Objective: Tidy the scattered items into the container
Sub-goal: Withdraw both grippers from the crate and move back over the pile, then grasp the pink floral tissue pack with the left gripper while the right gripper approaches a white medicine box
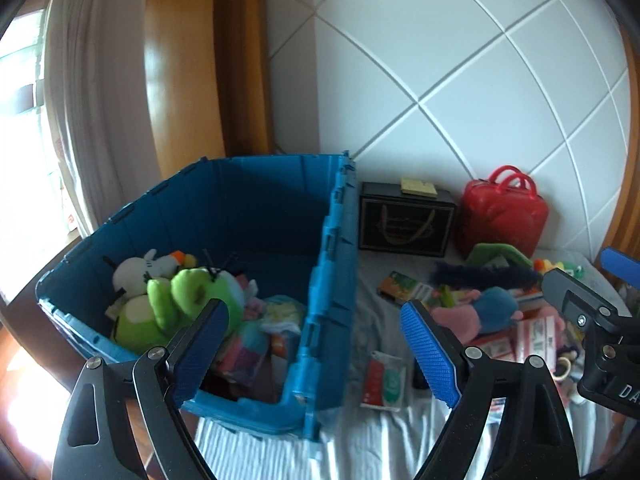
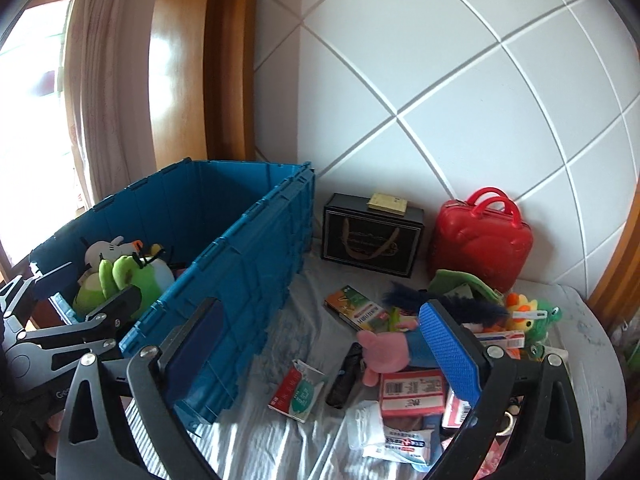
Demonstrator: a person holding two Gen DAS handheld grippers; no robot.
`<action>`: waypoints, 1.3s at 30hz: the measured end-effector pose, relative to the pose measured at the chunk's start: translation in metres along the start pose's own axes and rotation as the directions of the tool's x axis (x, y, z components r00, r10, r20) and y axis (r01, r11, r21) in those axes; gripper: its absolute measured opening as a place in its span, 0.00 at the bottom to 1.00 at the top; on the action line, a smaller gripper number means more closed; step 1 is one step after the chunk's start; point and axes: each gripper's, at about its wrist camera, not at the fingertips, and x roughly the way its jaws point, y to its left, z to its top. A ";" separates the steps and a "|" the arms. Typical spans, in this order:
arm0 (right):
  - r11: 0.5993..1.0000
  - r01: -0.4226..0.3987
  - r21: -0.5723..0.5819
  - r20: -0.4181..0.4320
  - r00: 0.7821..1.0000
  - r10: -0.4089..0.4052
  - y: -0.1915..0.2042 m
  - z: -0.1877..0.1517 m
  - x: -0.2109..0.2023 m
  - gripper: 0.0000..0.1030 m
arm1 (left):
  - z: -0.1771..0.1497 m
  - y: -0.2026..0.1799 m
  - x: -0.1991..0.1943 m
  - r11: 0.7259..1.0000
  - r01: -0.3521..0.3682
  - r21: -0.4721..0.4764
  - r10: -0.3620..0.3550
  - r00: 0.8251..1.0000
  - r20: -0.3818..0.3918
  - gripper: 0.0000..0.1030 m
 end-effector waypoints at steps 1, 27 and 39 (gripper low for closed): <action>1.000 0.009 0.007 -0.001 1.000 -0.009 -0.012 -0.005 -0.004 0.97 | -0.002 -0.014 -0.002 1.000 0.010 0.008 -0.010 1.000 -0.003 0.88; 0.955 0.219 0.202 -0.302 0.941 -0.152 -0.300 -0.188 -0.037 0.97 | -0.124 -0.293 0.024 0.966 0.196 0.170 -0.138 0.943 -0.301 0.92; 0.897 0.370 0.242 -0.472 0.852 -0.224 -0.352 -0.269 -0.003 0.97 | -0.188 -0.351 0.079 0.933 0.311 0.183 -0.196 0.863 -0.467 0.92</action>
